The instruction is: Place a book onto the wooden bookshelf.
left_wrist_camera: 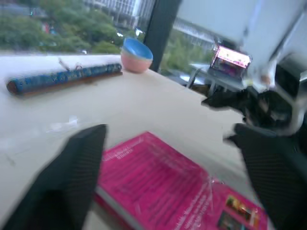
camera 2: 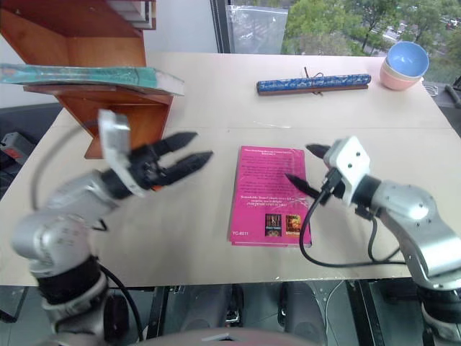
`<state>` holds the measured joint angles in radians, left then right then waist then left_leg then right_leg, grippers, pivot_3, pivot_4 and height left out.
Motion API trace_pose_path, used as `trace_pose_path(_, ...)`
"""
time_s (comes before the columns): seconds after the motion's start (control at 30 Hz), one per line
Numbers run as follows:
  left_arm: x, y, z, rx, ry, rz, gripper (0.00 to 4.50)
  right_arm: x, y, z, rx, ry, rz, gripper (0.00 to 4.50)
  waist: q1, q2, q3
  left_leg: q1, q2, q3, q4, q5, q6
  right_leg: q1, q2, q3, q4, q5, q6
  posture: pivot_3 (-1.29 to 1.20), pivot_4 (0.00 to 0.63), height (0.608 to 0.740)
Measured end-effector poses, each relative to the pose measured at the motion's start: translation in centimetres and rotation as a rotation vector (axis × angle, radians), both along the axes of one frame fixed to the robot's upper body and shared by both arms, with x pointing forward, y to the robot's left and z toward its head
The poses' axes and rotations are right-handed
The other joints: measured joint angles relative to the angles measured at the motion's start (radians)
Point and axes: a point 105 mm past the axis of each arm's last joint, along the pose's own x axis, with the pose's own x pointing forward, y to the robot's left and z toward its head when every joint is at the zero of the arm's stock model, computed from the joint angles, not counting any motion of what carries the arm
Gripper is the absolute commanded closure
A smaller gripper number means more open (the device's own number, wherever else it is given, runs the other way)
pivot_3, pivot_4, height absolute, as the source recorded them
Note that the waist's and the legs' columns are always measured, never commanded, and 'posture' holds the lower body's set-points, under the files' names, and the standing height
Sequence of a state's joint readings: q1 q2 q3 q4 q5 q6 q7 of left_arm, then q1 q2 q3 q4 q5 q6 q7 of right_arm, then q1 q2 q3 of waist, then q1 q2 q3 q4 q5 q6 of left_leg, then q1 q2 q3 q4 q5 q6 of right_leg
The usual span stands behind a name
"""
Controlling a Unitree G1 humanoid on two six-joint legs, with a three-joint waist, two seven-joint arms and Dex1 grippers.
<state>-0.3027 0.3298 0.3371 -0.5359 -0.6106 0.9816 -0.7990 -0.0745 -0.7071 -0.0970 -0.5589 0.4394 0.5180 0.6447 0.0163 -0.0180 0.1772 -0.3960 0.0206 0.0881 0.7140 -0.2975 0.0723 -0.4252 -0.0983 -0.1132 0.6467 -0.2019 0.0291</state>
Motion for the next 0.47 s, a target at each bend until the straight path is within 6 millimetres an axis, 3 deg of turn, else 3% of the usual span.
trace_pose_path(0.07,0.4,1.1,-2.2,0.130,-0.027,0.067,0.00,-1.5,-2.4,-1.9,-0.039,0.052,-0.083,0.05,0.000,0.003,-0.002,0.001,0.001,0.000,-0.001,0.000,0.000,0.000,0.001,0.000,0.000,0.000,0.000,0.00,0.150,0.740)
trace_pose_path(0.17,0.5,4.3,-5.4,0.283,-0.014,0.140,0.00,-3.3,-5.4,-3.8,-0.091,0.136,-0.179,0.05,-0.005,0.005,-0.002,0.004,0.002,0.004,-0.004,0.000,0.000,-0.001,0.002,0.001,0.000,-0.001,0.000,0.00,0.150,0.740)
trace_pose_path(0.33,-1.3,7.7,-7.4,0.443,-0.019,0.067,0.00,-6.3,-7.1,-4.1,-0.148,0.170,-0.181,0.05,-0.001,0.005,-0.003,0.002,0.002,0.002,-0.004,-0.001,0.000,-0.002,0.001,0.002,-0.001,-0.004,-0.002,0.00,0.150,0.740)
trace_pose_path(0.47,-1.8,9.8,-6.8,0.482,-0.010,0.054,0.00,-7.0,-8.4,-3.4,-0.156,0.165,-0.216,0.05,0.000,0.005,-0.003,0.000,0.002,0.002,-0.003,-0.001,0.000,-0.004,-0.004,0.001,-0.001,-0.004,-0.002,0.00,0.150,0.740)
